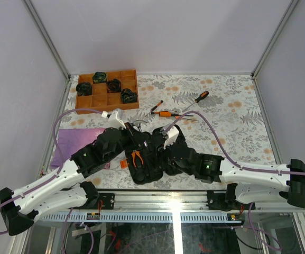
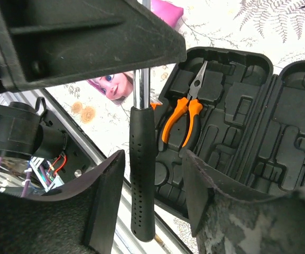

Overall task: Sort the tools into containers
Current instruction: Pick up the hammer at the center of the board.

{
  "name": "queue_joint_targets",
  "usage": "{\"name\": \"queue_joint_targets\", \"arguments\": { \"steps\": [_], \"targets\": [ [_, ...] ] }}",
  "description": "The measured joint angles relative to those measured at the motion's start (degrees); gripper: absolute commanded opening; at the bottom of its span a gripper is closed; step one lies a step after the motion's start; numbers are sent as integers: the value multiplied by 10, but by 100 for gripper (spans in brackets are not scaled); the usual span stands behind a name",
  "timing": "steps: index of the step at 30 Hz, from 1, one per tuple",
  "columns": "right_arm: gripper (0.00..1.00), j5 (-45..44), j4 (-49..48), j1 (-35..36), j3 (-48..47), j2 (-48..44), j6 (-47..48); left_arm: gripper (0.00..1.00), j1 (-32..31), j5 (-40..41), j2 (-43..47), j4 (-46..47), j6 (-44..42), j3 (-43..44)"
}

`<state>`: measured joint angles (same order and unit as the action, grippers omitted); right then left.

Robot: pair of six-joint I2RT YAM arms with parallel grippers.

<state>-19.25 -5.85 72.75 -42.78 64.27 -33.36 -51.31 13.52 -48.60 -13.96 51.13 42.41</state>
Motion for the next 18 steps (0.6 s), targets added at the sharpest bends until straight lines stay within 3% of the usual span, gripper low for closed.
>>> {"name": "queue_joint_targets", "arguments": {
  "steps": [4,8,10,14,18],
  "targets": [
    [39,0,0,0,0,16,0,0,0,0,0,0,2,0],
    [13,4,-7,3,-1,19,0,1,0,0,0,1,4,0],
    [3,4,-8,4,-1,19,-1,8,0,0,0,0,5,0],
    [0,4,-9,4,-1,19,-9,29,0,0,1,0,5,0],
    [0,-5,4,4,-1,19,-30,42,0,-2,8,-1,7,0]
  ]
}}
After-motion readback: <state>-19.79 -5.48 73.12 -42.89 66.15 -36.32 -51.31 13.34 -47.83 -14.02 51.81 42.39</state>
